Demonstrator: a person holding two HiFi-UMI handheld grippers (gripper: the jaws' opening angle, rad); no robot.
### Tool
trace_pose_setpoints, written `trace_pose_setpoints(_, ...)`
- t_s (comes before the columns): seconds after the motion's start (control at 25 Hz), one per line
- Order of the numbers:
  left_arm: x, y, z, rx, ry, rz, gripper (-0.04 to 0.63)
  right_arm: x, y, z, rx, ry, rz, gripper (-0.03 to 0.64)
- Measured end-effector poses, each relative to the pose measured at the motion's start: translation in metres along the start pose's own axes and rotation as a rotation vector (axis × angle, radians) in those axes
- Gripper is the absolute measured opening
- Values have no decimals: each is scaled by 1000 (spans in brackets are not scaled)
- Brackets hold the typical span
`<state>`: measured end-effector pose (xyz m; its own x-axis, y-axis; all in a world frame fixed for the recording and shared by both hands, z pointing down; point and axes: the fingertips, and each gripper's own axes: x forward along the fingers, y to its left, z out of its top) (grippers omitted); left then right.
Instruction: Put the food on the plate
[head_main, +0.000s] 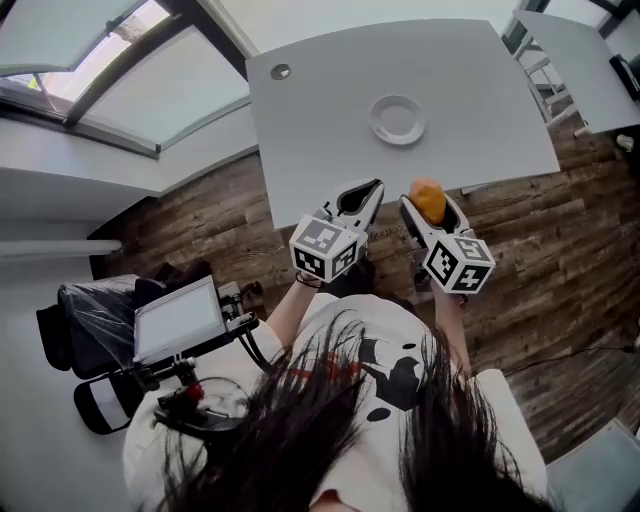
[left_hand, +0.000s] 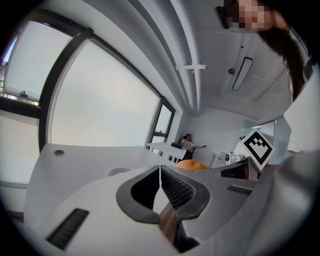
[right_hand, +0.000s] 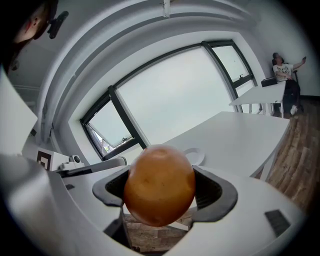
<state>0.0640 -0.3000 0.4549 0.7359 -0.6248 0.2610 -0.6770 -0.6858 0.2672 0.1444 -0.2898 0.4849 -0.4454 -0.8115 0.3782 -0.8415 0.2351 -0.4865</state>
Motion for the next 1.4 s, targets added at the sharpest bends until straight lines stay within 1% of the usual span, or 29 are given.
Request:
trace_pose_setpoints(0.28, 16, 57, 23, 2, -8, -19, 11, 54, 10, 19, -1, 2, -17, 373)
trace_pose_setpoints(0.44, 31, 103, 37, -12, -8, -35, 11, 100, 14, 34, 2, 7, -39, 373)
trace_pose_setpoints(0.52, 36, 117, 39, -16, -8, -44, 11, 115, 14, 38, 1, 8, -47, 373)
trace_pose_setpoints(1.0, 40, 101, 33, -40, -10, -94, 11, 92, 4, 36, 1, 2, -105, 373)
trace_pose_setpoints(1.24, 45, 99, 36, -48, -16, -91, 11, 94, -11, 46, -17, 9, -118, 373)
trace_pose_setpoints(1.4, 51, 105, 44, -51, -30, -73, 11, 106, -18, 59, -32, 18, -103, 373)
